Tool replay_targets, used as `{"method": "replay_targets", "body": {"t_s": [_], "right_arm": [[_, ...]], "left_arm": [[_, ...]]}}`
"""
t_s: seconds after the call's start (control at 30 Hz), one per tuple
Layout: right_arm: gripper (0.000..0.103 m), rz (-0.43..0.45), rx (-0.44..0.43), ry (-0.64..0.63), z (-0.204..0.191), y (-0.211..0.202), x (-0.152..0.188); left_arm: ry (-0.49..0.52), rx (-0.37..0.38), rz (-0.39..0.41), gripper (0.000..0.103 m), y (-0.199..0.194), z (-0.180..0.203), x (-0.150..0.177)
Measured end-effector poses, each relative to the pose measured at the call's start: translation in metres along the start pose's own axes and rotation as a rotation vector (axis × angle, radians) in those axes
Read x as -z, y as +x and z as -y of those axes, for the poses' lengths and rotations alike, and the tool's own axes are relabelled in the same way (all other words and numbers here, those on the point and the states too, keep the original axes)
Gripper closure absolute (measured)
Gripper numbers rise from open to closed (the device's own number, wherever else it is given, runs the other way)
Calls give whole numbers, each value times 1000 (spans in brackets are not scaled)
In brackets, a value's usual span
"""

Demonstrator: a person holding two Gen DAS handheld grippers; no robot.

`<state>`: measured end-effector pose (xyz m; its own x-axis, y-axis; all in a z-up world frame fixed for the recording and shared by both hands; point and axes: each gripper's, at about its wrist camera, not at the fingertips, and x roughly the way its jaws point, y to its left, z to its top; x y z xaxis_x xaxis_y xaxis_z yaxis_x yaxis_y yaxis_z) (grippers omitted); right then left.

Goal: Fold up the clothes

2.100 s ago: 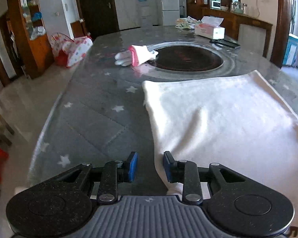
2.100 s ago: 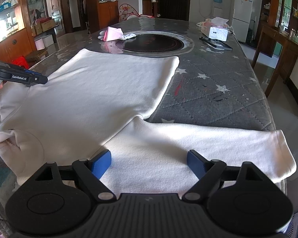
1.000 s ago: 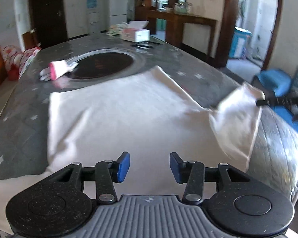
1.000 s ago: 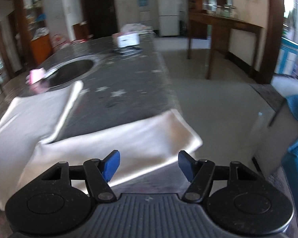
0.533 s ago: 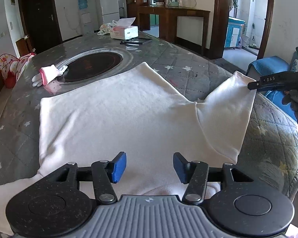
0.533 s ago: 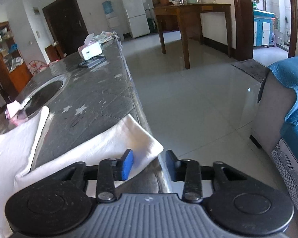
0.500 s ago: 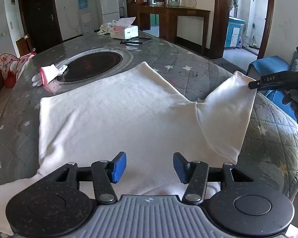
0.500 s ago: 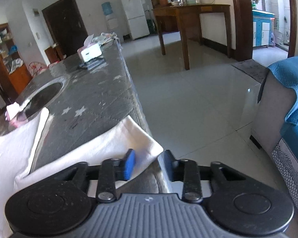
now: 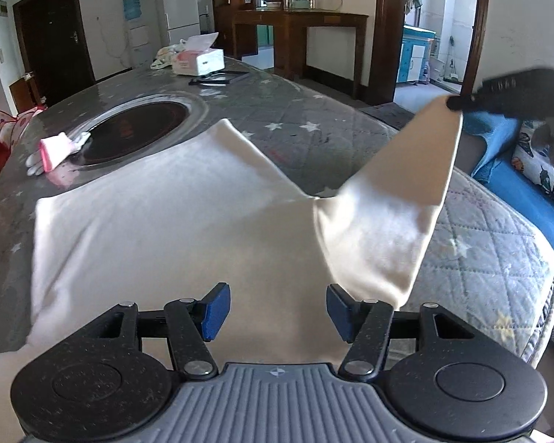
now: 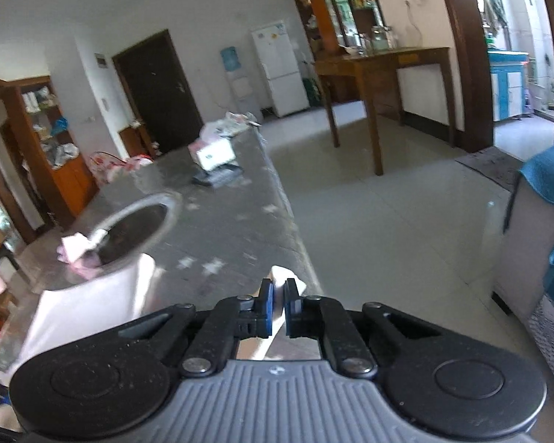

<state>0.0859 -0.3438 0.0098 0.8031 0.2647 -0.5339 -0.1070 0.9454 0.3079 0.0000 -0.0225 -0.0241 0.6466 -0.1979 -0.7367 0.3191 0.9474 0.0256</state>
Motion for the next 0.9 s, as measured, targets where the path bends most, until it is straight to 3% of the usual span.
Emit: {"method": "replay_targets", "body": {"t_s": [0.2,0.37,0.6,0.9], "right_arm": [[98,14,-86,-43,-34,-12,-18],[98,23,-184,-110,-79,-23,-30],[98,-9,-333,-247,-161,-25,-29],[98,-138,-472,-393,-256,-3,17]], "left_arm": [[42,-2,-3,39,11,15,3],[9,17,15,36,1,9,4],[-92,-52,67,33,-37,-38,21],[-257,-152,84,30,-71,-96,60]]}}
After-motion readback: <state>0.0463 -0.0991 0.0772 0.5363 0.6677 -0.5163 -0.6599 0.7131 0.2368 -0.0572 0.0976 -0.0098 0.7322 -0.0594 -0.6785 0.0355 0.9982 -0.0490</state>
